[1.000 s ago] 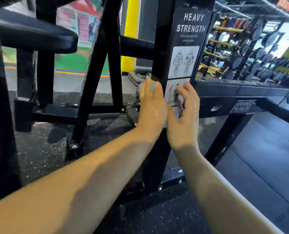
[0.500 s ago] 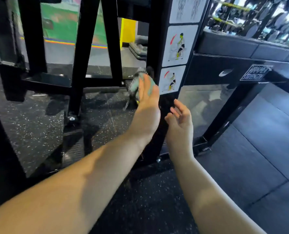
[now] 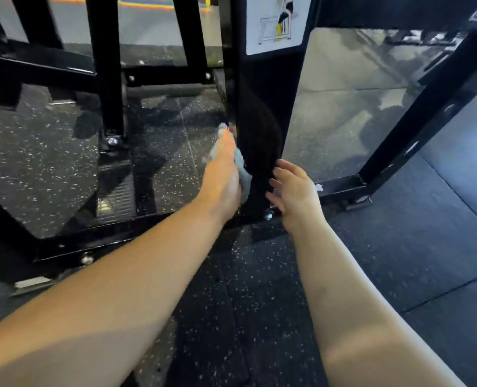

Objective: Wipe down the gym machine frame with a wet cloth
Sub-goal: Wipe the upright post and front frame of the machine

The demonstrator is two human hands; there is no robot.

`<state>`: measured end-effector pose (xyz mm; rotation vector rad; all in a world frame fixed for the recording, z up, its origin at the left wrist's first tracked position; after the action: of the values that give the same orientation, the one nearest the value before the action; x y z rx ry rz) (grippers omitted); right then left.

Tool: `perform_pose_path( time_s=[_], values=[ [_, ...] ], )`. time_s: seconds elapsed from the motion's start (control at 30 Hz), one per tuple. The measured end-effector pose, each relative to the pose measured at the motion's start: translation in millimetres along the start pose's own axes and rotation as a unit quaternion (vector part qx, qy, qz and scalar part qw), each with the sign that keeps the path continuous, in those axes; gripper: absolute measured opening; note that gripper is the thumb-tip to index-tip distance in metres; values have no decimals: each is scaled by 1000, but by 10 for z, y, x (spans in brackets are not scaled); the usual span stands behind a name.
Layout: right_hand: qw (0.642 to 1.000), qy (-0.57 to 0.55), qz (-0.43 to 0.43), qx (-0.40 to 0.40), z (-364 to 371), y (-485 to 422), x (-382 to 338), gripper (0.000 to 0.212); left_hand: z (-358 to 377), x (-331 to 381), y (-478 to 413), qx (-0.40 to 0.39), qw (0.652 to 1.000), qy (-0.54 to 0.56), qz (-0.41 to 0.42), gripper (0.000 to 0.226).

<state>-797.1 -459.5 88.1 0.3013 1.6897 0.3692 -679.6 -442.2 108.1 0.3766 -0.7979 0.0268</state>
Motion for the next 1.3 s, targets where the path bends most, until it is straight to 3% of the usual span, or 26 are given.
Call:
perform_pose_path(
  time_s=[0.07, 0.13, 0.23, 0.37, 0.53, 0.63, 0.73, 0.83, 1.0, 1.1, 1.3],
  values=[
    [1000, -18, 22, -1, -38, -77, 75, 23, -14, 239, -101, 14, 997, 23, 73, 49],
    [998, -32, 47, 2, -57, -168, 196, 20, -99, 124, -210, 13, 996, 3, 90, 49],
    [998, -27, 50, 8, -47, -282, 270, 15, -429, -685, -433, 37, 999, -1, -10, 59],
    [998, -22, 56, -18, -10, -403, 428, 8, -845, -1415, -458, 168, 978, 55, -110, 45],
    [990, -36, 127, -45, 14, -508, 679, 11, -640, -892, -564, 107, 983, 142, -43, 43],
    [980, -75, 180, -36, 94, -547, 779, 9, -696, -679, -666, 126, 986, 112, 1, 48],
    [976, -83, 194, -53, 189, -541, 855, 22, -766, -1104, -664, 149, 986, 51, -56, 54],
    [976, -101, 171, -88, 217, -567, 894, 31, -1065, -1458, -678, 210, 973, 43, -83, 41],
    [959, -177, 219, -37, 209, -499, 994, 34, -895, -1497, -412, 183, 974, 100, -86, 38],
    [969, -135, 208, -7, 219, -457, 966, 30, -707, -1260, -419, 154, 981, 76, -96, 41],
    [979, -4, 203, -25, 203, -526, 1064, 35, -619, -1085, -403, 202, 969, 65, -123, 41]
  ],
)
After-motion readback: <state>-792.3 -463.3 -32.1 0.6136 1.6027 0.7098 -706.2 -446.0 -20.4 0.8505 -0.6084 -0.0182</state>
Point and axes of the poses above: each hand's wrist, its own y-axis away from the middle knuckle, its own z-axis out of the palm, x = y × z, the point moved 9 cm from there along -y, towards the middle knuckle, and after that the axes turned 9 degrees about y, right-handed, at the moved point
